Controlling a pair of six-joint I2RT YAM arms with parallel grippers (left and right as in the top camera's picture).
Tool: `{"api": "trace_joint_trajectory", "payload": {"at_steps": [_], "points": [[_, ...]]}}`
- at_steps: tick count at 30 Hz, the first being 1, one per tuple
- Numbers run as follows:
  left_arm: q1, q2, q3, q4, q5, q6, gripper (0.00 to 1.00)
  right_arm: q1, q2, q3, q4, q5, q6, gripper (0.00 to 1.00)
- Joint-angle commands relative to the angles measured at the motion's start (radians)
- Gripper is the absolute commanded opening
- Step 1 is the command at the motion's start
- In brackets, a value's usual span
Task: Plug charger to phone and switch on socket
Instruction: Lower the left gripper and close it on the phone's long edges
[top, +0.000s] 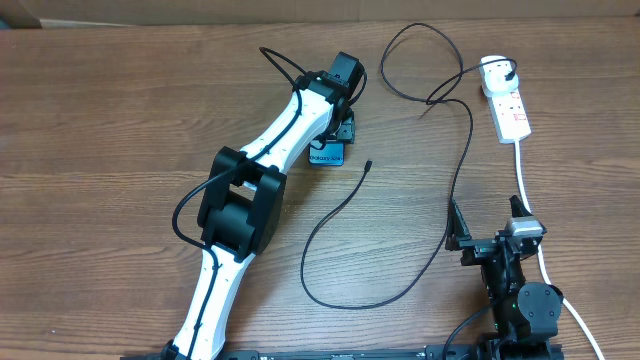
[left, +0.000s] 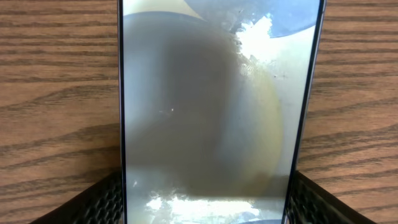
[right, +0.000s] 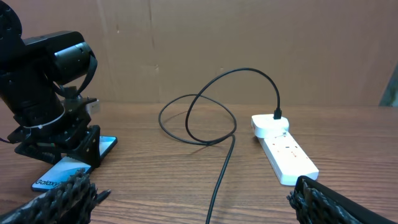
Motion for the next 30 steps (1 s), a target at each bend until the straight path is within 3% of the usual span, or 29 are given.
{"api": "trace_joint_trajectory", "payload": {"at_steps": [1,30], "points": [[-0.006,0.042,0.005,-0.002,-0.002,0.007,0.74,0.004,-0.008,-0.010,0.006,0.000,0.002,1.00],[-0.006,0.040,0.006,-0.023,0.009,0.006,0.63,0.004,-0.008,-0.010,0.006,0.000,0.002,1.00]]}}
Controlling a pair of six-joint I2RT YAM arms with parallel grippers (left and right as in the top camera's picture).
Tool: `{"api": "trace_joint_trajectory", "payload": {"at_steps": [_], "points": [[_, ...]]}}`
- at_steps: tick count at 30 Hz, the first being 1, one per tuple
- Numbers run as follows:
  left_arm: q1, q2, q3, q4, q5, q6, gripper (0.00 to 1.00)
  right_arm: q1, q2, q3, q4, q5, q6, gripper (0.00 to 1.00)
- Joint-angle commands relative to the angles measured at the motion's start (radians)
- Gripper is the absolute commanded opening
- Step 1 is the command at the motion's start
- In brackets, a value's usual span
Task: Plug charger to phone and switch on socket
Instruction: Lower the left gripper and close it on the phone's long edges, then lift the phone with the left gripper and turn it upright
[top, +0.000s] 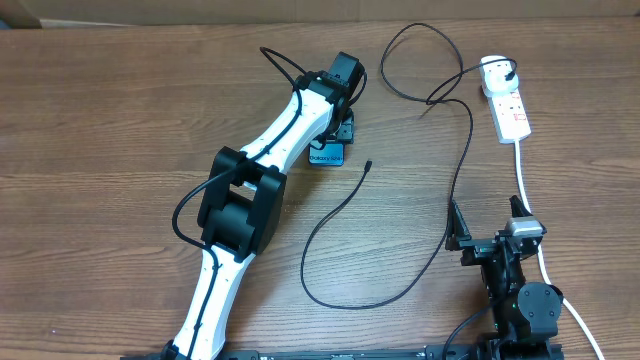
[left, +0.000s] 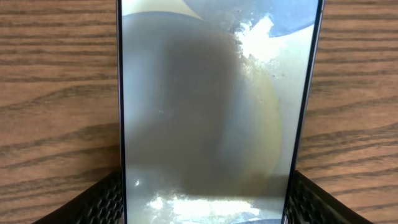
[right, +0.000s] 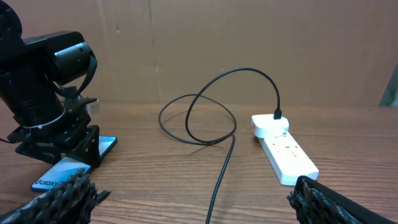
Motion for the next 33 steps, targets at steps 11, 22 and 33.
{"api": "trace_joint_trajectory", "payload": {"at_steps": [11,22,33], "points": [[-0.005,0.013,0.019,-0.040,0.087,0.003,0.61,0.004,-0.008,-0.010,0.006,-0.001,0.002,1.00],[0.009,-0.041,0.027,-0.086,0.246,0.000,0.60,0.004,-0.008,-0.010,0.006,-0.001,0.002,1.00],[0.089,-0.079,0.031,-0.098,0.496,-0.004,0.57,0.004,-0.008,-0.010,0.006,-0.001,0.002,1.00]]}}
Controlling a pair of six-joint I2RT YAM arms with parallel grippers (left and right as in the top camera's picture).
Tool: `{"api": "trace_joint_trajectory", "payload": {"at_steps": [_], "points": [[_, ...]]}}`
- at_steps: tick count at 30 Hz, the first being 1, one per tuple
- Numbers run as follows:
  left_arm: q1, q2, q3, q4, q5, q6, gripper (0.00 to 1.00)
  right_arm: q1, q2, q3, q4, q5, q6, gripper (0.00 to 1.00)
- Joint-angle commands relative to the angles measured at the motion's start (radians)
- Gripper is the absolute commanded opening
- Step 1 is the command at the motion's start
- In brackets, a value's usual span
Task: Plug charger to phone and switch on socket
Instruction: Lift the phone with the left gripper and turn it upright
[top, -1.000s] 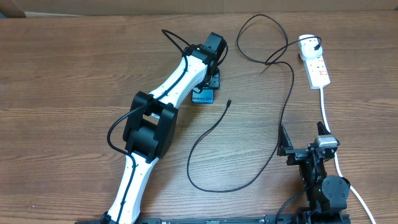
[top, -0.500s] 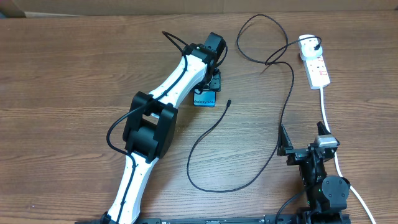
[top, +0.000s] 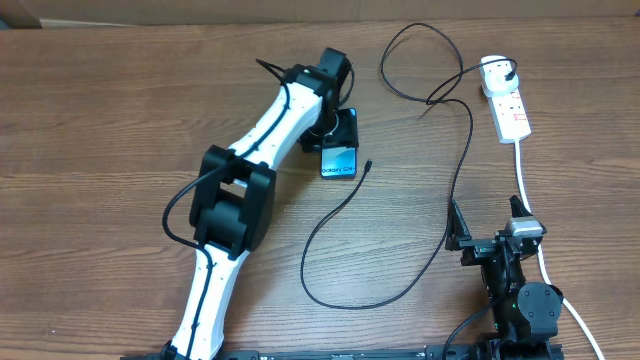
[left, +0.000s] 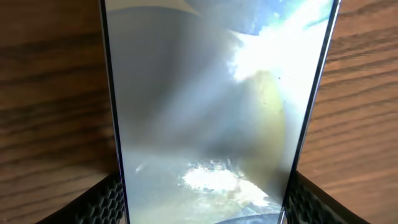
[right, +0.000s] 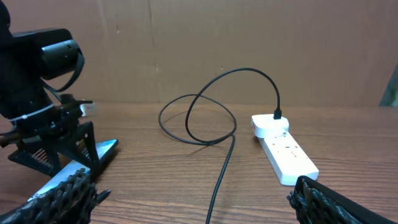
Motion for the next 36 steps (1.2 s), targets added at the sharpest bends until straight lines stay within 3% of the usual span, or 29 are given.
{"api": "trace_joint_trajectory", "payload": {"at_steps": [1,11,23,32,36], "points": [[0.034,-0.062,0.015,-0.002,0.173,-0.004,0.57,0.004,-0.008,-0.010,0.005,-0.001,0.002,1.00],[0.116,-0.062,0.015,-0.002,0.531,-0.003,0.59,0.004,-0.008,-0.010,0.005,-0.001,0.002,1.00],[0.174,-0.062,0.015,-0.001,0.720,-0.003,0.61,0.004,-0.008,-0.010,0.005,-0.001,0.002,1.00],[0.206,-0.062,0.015,0.066,1.072,-0.004,0.61,0.004,-0.008,-0.010,0.005,-0.001,0.002,1.00],[0.227,-0.062,0.015,0.081,1.126,-0.064,0.61,0.004,-0.008,-0.010,0.005,-0.001,0.002,1.00]]}}
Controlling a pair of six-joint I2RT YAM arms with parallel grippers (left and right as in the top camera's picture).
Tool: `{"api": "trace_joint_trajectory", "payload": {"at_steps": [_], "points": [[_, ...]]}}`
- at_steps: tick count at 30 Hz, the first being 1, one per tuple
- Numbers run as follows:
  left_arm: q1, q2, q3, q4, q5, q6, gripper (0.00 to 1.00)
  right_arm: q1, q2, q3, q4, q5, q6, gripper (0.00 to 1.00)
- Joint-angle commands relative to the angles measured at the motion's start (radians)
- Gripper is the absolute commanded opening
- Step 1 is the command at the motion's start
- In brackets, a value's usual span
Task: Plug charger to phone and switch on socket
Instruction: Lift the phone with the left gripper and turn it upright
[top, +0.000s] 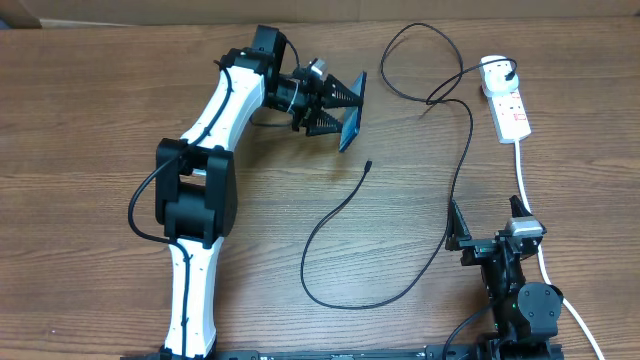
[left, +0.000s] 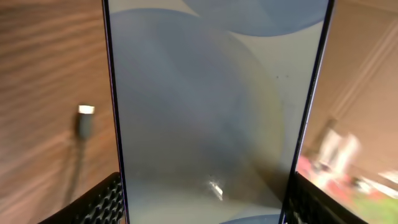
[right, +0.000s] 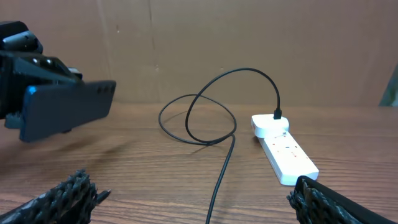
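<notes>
My left gripper (top: 338, 106) is shut on the dark blue phone (top: 351, 118) and holds it above the table, turned on edge. In the left wrist view the phone's screen (left: 211, 106) fills the frame between the black fingers (left: 106, 199), with the cable's free plug (left: 86, 119) on the wood below. The black charger cable (top: 455, 190) ends at that free plug (top: 368, 165) and runs back to the white power strip (top: 508, 108). My right gripper (right: 199, 208) is open and low at the near right, with the cable (right: 219, 174) passing between its fingers.
The cable makes a loop (top: 420, 65) at the far side near the strip. The strip's white lead (top: 525, 185) runs down past my right arm (top: 505, 270). A brown cardboard wall (right: 249, 37) stands behind the table.
The phone was low on the table beside the cable's free end. It is now off the wood, farther back and turned on edge. My left arm has swung left. The right arm has not moved.
At the two oldest moments my left gripper was shut on the phone lying on the table left of the cable's end. Then the phone sat a little to the right, close to that end. Now it is held in the air. My right gripper stayed open and still throughout.
</notes>
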Motion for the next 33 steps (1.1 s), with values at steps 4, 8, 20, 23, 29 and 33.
{"api": "trace_joint_trajectory", "payload": {"at_steps": [4,8,20,23,29,33], "points": [[0.041,-0.056,0.015,0.005,0.159,-0.142,0.61,0.004,-0.008,-0.010,0.006,-0.001,0.002,1.00],[0.056,-0.056,0.015,0.005,0.160,-0.273,0.62,0.004,-0.008,-0.010,0.006,-0.001,0.002,1.00],[0.082,-0.056,0.015,0.005,0.186,-0.509,0.61,0.004,-0.008,-0.010,0.006,-0.001,0.002,1.00],[0.090,-0.056,0.015,0.005,0.186,-0.520,0.61,0.004,-0.008,-0.010,0.006,-0.001,0.002,1.00],[0.109,-0.056,0.015,0.005,0.214,-0.521,0.61,0.004,-0.008,-0.010,0.006,-0.001,0.002,1.00],[0.122,-0.056,0.015,0.005,0.240,-0.505,0.61,0.004,-0.008,-0.010,0.006,-0.001,0.002,1.00]]}}
